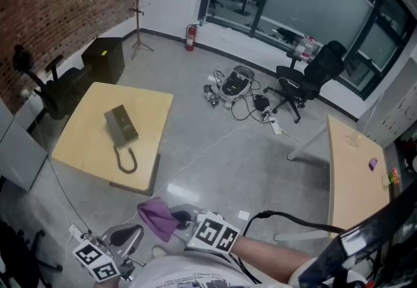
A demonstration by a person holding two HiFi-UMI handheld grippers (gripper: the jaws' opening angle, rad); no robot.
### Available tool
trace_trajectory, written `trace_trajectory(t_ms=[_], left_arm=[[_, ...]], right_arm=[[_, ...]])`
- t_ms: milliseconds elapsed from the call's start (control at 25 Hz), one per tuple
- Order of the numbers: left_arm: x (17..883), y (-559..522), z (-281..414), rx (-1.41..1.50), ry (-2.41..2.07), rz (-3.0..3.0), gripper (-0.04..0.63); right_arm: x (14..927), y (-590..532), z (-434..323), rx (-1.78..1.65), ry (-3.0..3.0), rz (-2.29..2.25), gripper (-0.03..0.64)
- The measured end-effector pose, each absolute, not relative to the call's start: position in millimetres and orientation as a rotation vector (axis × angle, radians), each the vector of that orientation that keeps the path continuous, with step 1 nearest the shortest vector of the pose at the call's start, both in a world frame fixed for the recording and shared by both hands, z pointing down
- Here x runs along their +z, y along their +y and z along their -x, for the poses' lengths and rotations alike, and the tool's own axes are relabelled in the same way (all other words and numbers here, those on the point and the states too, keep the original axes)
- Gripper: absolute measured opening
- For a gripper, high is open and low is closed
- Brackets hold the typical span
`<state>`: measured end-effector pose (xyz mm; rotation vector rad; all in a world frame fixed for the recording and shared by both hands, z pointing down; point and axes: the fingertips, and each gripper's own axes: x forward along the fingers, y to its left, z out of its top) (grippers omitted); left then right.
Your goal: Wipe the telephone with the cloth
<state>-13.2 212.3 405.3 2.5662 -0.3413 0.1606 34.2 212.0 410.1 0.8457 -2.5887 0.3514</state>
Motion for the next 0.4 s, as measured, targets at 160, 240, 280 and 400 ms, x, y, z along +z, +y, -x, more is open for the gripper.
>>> trace_trajectory(t_ms=[160,240,280,400], left_arm=[[407,213,23,0.167,-0.349,-2.553,0.003],[407,213,24,0.163,-0.345,-2.554,0.003],[408,212,25,0.162,-0.344,-2.553,0.003],[410,213,28,0.163,-0.344,-2.546,0.003]], right_arm=[[410,212,-25,0.356,-2.595,-0.836,0.043],[411,213,-22,0.358,-2.594,-0.832,0.043],[412,213,-20,0.361,-2.594,-0.831,0.043],[416,214,-16,0.376,-2.593,-0.827,0.043]])
